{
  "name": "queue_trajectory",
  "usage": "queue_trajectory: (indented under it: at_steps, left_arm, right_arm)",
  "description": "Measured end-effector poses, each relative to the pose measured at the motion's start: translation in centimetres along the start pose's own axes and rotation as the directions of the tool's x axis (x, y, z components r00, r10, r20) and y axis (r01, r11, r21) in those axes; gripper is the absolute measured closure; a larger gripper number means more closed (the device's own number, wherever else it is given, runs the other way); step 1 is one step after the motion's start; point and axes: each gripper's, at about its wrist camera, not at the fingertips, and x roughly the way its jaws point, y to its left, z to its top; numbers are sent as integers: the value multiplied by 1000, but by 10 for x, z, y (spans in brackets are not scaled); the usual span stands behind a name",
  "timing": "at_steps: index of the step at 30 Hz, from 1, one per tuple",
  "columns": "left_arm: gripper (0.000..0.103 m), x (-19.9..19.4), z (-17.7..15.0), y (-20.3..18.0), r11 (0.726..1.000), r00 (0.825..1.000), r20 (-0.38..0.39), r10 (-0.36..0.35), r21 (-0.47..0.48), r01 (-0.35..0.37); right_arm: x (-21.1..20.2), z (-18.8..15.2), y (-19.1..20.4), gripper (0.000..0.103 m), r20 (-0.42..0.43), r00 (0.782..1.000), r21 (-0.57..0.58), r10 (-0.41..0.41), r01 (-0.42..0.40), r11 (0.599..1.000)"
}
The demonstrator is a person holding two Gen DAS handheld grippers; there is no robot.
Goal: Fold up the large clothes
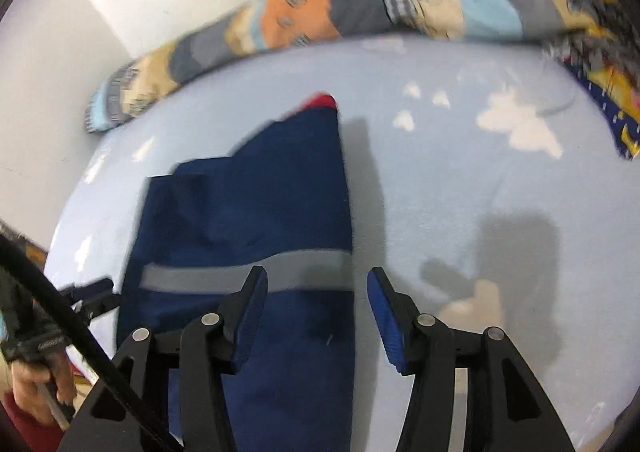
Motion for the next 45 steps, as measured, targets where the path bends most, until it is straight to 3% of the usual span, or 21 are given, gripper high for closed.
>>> queue_trajectory:
  at_steps: [1,3,5,8,11,14,17,18,19,22,26,30,31,34,36,41,45]
  left_arm:
    - [47,-11,-9,1,1000,1000,20,-6,16,6]
    - [47,-24,-27,-18,997,997,71,-32,71,27]
    - [49,-31,-47,-43,989,992,111,-54,146,37]
    - [58,-21,-69,-69,979,995,85,-46,200,28]
    - [59,14,-92,-65,979,998,-20,59,196,-54]
    - [59,31,-96,-63,968,991,-48,128,223,-114]
    - [59,17,-85,-63,977,995,-44,85,200,-74]
    - [57,5,-76,-61,983,999,-15,50,178,-47]
    - [46,-3,-74,-62,985,999,5,32,170,-32]
    - [29,-14,-38,-55,988,993,111,38,145,-54]
    - [26,14,16,-33,993,985,149,90,58,-99]
    - [26,65,48,-10,992,988,93,123,-50,-118]
    - [26,81,50,-7,990,988,64,137,-49,-134]
    - [7,121,42,-4,979,979,3,205,-26,-204]
    - [6,131,41,0,983,986,-2,169,-68,-169]
    - [6,91,35,-13,978,976,75,204,-54,-200]
    - [6,37,17,-28,985,973,157,172,-46,-167]
  right_arm:
    - [-7,-4,6,49,9,1000,-8,27,-27,1000]
    - [-16,-19,22,71,5,997,-13,75,-75,997]
    - [-25,-45,38,77,-2,997,-40,79,-79,996]
    - [-23,-77,55,79,-26,999,-95,41,-43,995]
    - [-2,-111,49,79,-120,993,-90,-12,1,996]
    - [29,-127,40,80,-210,977,-25,-32,27,999]
    - [24,-118,40,79,-227,974,-16,-11,8,1000]
    - [13,-110,40,79,-196,980,-7,25,-27,1000]
    - [5,-102,39,79,-163,986,-3,40,-41,999]
    - [-17,-64,44,79,-27,1000,-50,-5,3,999]
    - [3,-2,37,79,40,999,-26,-12,13,1000]
    - [56,47,37,79,57,994,-45,-98,100,994]
    - [75,55,36,79,17,993,-39,-116,117,992]
    - [129,63,19,78,-89,985,-3,-146,146,989]
    - [149,63,6,78,-133,983,35,-126,131,991]
    - [114,66,7,78,-88,993,29,-76,79,996]
    - [61,47,21,78,-56,996,-24,-70,69,997]
